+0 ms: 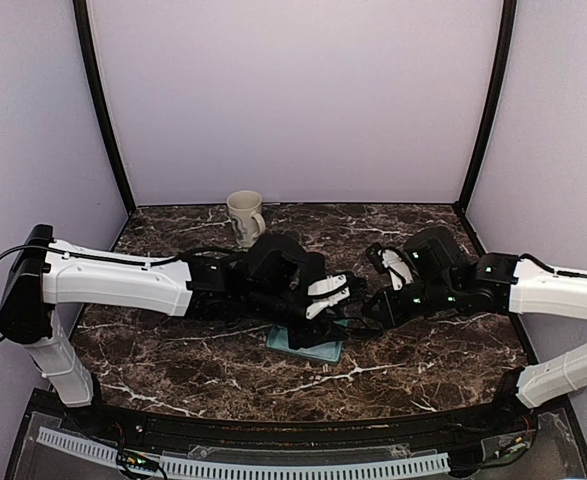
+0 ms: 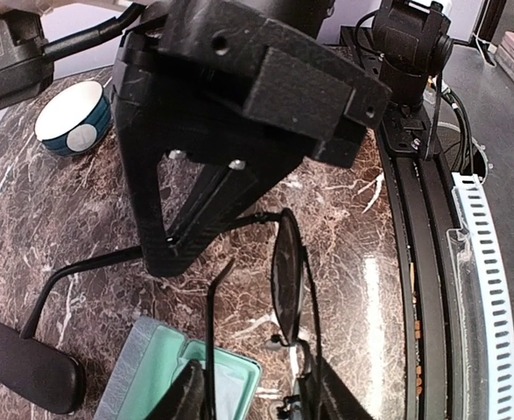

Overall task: Organize the sunglasses
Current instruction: Fold the right temple of the sunglasses on the sunglasses, then adjust the right temple of the sunglasses.

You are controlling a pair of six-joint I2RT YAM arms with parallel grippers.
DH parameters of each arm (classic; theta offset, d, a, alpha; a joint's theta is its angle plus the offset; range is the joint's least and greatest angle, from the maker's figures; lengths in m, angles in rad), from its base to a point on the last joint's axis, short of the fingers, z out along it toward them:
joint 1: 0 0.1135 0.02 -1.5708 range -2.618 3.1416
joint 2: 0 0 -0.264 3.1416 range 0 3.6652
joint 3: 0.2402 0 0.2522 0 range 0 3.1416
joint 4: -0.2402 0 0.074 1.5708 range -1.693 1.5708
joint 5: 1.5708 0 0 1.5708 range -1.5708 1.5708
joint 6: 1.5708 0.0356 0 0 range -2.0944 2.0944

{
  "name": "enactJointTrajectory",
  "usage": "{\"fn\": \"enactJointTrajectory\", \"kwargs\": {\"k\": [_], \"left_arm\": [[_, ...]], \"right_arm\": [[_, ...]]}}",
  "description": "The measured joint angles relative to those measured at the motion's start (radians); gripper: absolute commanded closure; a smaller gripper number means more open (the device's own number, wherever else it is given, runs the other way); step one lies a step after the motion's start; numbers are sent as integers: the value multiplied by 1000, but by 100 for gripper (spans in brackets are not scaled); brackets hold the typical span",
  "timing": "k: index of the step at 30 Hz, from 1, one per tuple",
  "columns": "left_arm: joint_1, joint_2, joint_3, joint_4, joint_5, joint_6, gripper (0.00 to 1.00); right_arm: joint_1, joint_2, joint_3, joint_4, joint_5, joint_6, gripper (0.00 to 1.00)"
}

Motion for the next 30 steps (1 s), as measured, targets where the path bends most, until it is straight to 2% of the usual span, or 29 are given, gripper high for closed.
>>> {"fn": "enactJointTrajectory", "kwargs": {"k": [5,7,11,15,18,24,30], "left_arm": [[0,1,0,-7,5,0,67],[0,1,0,-9,12,0,62],[0,1,0,-8,21,0,37],[0,0,-8,4,15,-13,19],[0,-19,-42,22,16,-34,2],[12,-98,-104,53,32,-140,1],[86,-174,-159,129,119,-359,1]], "right_arm": [[0,0,-4,-1,10,2,100],[0,0,-4,-3,18,2,100],[0,-1,-4,-5,30,3,100],[0,-1,-4,-4,36,3,100],[0,-2,-4,-4,47,3,100],[0,-11,-5,-4,81,3,100],[5,-11,-10,-1,114,3,100]]}}
